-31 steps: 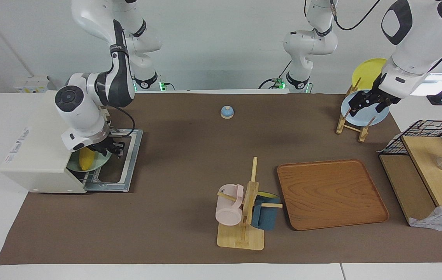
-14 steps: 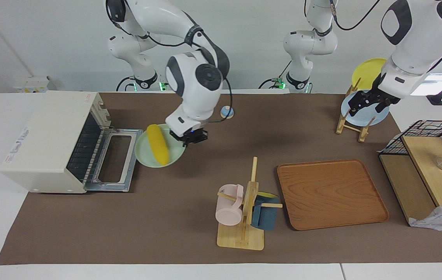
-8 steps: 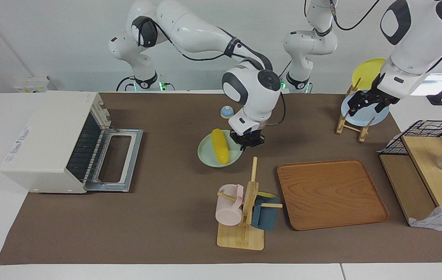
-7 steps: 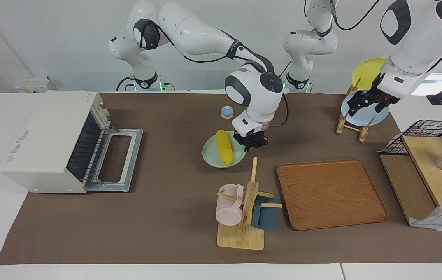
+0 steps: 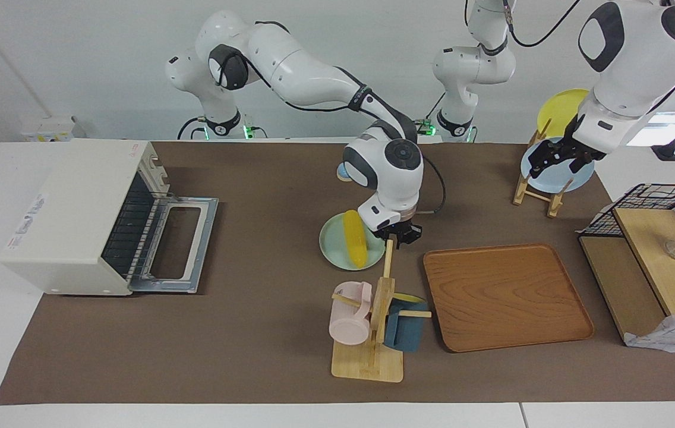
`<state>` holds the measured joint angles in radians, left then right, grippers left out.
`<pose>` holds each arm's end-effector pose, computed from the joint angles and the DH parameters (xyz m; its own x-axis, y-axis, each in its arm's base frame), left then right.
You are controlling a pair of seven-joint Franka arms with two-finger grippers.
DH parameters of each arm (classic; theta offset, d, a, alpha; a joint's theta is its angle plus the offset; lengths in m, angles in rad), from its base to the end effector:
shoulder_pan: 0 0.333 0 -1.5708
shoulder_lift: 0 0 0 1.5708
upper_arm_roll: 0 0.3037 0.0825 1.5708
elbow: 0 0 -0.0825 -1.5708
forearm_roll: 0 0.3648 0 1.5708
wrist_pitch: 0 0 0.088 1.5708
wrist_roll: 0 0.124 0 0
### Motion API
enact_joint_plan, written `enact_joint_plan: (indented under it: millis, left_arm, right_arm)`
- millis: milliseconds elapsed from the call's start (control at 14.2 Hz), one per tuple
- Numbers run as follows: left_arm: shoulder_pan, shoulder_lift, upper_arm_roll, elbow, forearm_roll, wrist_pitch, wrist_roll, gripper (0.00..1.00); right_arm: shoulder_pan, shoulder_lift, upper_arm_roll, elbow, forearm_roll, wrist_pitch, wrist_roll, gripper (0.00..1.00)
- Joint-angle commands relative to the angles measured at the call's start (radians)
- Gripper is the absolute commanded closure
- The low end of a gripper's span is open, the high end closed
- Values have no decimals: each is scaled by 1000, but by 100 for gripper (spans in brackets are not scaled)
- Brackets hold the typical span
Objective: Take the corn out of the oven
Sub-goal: 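Grasp the corn with the left gripper while the right gripper returns to the oven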
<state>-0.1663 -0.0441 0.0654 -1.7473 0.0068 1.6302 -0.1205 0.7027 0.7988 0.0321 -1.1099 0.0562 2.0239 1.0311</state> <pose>0.5178 -0.0510 0.5435 0.9972 0.0192 -0.0720 0.0183 -0.9998 -0.0126 0.5574 0.4995 0.3300 0.9465 -0.3227 -0.0066 -0.3205 -0.9373 -0.1368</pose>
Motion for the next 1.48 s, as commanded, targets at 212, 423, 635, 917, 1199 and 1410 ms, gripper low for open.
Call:
enact_joint_plan:
  millis: [212, 423, 635, 917, 1199, 1410]
  left_arm:
    - [-336, 4, -21, -379, -2, 515, -412, 0]
    - [-531, 180, -21, -302, -2, 689, -652, 0]
    - [-628, 384, -19, -132, -2, 718, -803, 0]
    - [-618, 424, -21, -123, 4, 749, -792, 84]
    - [-587, 408, -12, -74, 2, 642, -766, 100]
    - [-462, 310, -10, -113, 7, 485, -595, 100]
  right_arm:
    - [-210, -381, -1, -335, -55, -150, -257, 40]
    - [-356, -587, -1, -682, -55, -56, -461, 52]
    - [-482, -653, -1, -906, -55, 91, -664, 83]
    - [-543, -595, -3, -961, -146, 157, -747, 99]
    - [-571, -535, -3, -961, -242, 194, -750, 100]
    - [-571, -532, -3, -961, -330, 182, -749, 100]
